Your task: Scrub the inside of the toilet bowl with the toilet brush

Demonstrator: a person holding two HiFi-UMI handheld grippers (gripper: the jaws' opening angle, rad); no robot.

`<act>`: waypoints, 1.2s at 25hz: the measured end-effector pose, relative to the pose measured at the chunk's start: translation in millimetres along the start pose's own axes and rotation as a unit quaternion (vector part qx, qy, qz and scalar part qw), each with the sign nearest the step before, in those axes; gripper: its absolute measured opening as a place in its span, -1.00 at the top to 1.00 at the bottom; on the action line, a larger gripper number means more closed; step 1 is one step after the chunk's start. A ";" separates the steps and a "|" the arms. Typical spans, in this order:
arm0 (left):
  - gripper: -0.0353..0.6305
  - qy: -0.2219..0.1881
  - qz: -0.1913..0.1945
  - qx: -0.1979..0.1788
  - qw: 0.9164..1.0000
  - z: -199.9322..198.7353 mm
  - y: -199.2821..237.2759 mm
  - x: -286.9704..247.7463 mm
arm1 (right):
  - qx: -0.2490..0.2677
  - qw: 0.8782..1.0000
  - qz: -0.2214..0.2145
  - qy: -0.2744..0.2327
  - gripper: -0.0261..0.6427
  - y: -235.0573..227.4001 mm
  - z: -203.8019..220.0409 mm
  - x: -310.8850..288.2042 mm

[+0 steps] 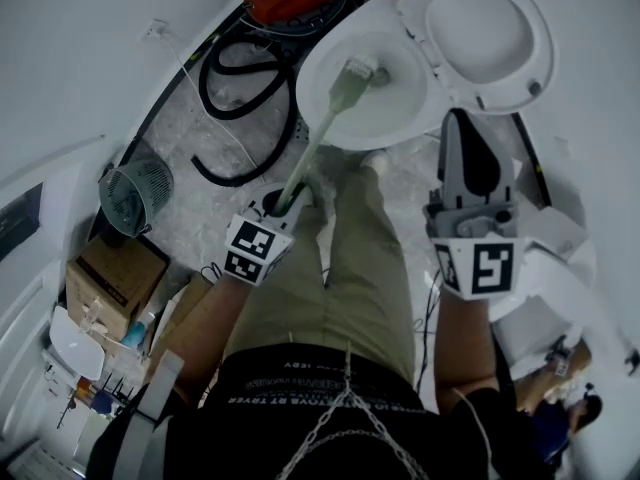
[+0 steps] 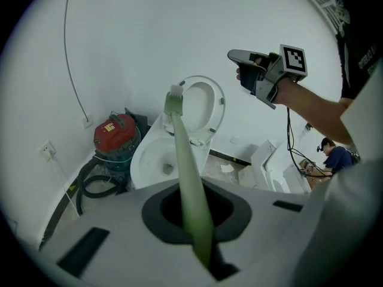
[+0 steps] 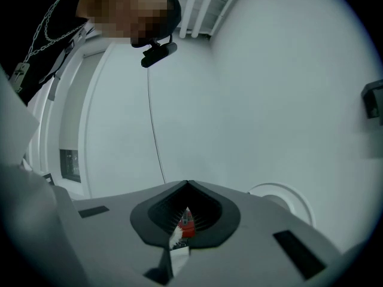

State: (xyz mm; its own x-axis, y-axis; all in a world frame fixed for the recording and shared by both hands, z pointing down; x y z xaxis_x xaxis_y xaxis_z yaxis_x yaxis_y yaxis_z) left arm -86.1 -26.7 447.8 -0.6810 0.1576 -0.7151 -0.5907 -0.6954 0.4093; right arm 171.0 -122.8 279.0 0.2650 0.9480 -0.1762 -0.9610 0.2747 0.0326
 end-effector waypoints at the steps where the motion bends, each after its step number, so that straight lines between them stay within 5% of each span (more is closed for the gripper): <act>1: 0.89 0.003 0.001 0.000 1.000 1.7 1.0 -4.3 | 0.000 1.000 -0.002 0.001 0.92 -0.8 4.2 -2.8; 15: 0.89 0.050 0.007 0.054 0.997 33.8 5.9 -56.6 | -0.018 0.999 -0.014 0.029 0.92 -13.2 56.2 -17.1; 22: 0.89 0.079 0.001 0.127 0.989 57.3 16.6 -91.5 | -0.042 0.998 -0.024 0.039 0.92 -19.7 64.4 -34.1; 30: 0.89 0.101 -0.018 0.179 0.978 80.9 37.3 -133.2 | -0.011 0.998 -0.052 0.046 0.92 -30.1 83.3 -41.4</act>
State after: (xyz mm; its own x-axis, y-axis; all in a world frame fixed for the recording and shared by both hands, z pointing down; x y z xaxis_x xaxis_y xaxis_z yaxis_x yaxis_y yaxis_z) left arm -52.4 -16.9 604.2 -0.5785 0.0110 -0.8156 -0.7514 -0.3961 0.5277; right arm 195.5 -157.0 367.3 0.3564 0.8955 -0.2665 -0.9302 0.3668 -0.0114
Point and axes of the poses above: the fingertips, and each gripper's own axes: x backward along the fingers, y to its left, z out of its underside, the point moved 7 cm from there along x, backward along the fingers, and after that the axes turned 7 degrees about z, right-handed, at the moved point
